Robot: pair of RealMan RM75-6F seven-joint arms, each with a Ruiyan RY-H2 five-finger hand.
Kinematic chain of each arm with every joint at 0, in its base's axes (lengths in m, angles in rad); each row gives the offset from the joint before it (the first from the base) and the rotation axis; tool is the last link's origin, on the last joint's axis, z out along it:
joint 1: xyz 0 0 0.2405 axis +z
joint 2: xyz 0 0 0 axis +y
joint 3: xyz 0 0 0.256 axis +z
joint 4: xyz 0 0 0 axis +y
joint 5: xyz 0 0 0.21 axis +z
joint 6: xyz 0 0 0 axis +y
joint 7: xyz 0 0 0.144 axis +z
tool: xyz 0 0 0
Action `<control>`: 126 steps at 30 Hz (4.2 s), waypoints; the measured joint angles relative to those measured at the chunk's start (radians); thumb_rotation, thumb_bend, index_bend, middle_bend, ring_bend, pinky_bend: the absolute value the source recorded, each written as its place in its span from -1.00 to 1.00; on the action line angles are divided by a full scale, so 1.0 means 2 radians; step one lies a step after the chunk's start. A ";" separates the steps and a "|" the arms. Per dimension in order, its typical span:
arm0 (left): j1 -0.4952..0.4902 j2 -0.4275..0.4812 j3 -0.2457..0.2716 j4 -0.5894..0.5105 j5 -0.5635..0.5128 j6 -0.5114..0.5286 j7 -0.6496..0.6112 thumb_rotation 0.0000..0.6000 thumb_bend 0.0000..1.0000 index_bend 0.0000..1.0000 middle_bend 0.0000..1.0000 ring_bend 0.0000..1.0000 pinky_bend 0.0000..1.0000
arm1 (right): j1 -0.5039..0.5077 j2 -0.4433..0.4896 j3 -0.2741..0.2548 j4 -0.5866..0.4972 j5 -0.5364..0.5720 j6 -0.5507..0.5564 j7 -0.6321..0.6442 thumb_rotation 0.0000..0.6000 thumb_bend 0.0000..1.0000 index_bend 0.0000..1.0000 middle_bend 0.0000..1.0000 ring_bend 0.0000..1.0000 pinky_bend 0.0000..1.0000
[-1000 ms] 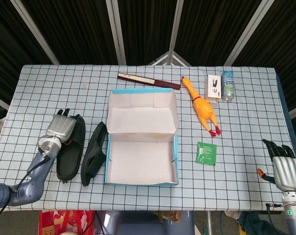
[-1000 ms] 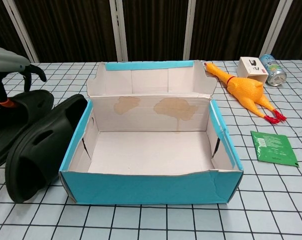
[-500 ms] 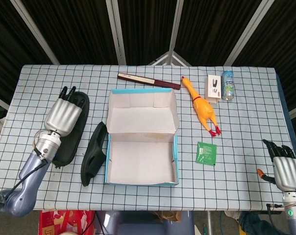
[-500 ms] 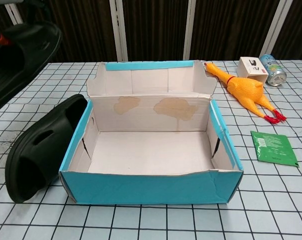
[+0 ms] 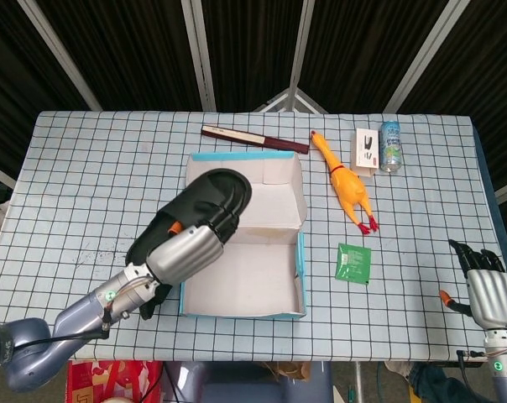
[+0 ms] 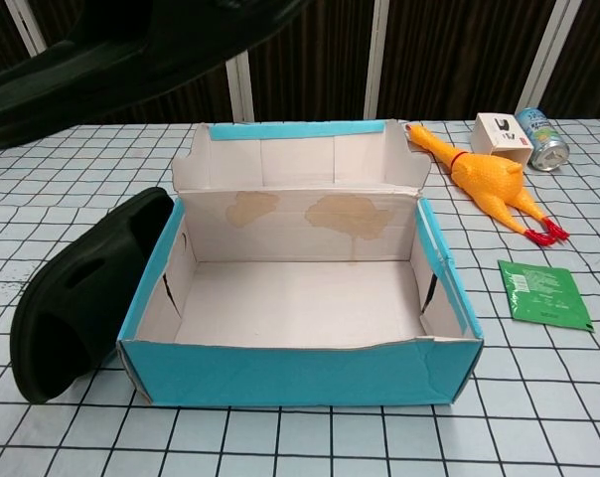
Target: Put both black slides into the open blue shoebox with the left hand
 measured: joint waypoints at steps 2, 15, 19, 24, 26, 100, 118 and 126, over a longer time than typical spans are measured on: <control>-0.005 -0.005 -0.003 0.004 0.020 -0.019 0.000 1.00 -0.07 -0.53 0.04 -0.85 -0.79 | 0.000 0.001 0.000 0.000 0.000 -0.001 0.004 1.00 -0.55 -0.74 -0.62 -0.51 -0.70; -0.029 -0.033 -0.017 0.048 0.104 -0.134 -0.009 1.00 -0.06 -0.49 0.05 -0.85 -0.79 | -0.002 0.003 0.001 0.000 0.002 0.001 0.009 1.00 -0.55 -0.74 -0.62 -0.51 -0.70; -0.033 -0.047 -0.021 0.058 0.108 -0.171 0.001 1.00 -0.06 -0.49 0.06 -0.84 -0.75 | -0.003 0.004 0.001 0.001 0.002 0.003 0.011 1.00 -0.55 -0.74 -0.62 -0.51 -0.70; -0.033 -0.068 -0.024 0.080 0.114 -0.193 -0.009 1.00 -0.06 -0.49 0.06 -0.84 -0.75 | -0.004 0.004 0.001 0.001 0.003 0.001 0.013 1.00 -0.55 -0.74 -0.62 -0.52 -0.70; -0.032 -0.077 -0.024 0.092 0.120 -0.200 -0.019 1.00 -0.06 -0.49 0.05 -0.84 -0.75 | -0.004 0.005 0.002 0.001 0.005 0.001 0.012 1.00 -0.55 -0.74 -0.62 -0.52 -0.70; -0.016 -0.249 -0.013 0.356 0.324 -0.151 -0.440 0.99 -0.83 -0.51 -0.04 -0.79 -0.68 | -0.007 0.009 0.008 -0.008 0.026 -0.006 0.004 1.00 -0.55 -0.74 -0.62 -0.52 -0.70; 0.034 -0.182 -0.053 0.247 0.218 -0.150 -0.470 1.00 -0.83 -0.46 -0.05 -0.68 -0.65 | -0.006 0.009 0.006 -0.012 0.027 -0.008 -0.001 1.00 -0.55 -0.74 -0.62 -0.51 -0.70; 0.080 -0.239 -0.086 0.239 0.100 -0.119 -0.501 1.00 -0.80 -0.38 -0.01 -0.52 -0.51 | -0.006 0.011 0.007 -0.013 0.031 -0.011 -0.001 1.00 -0.55 -0.74 -0.62 -0.51 -0.70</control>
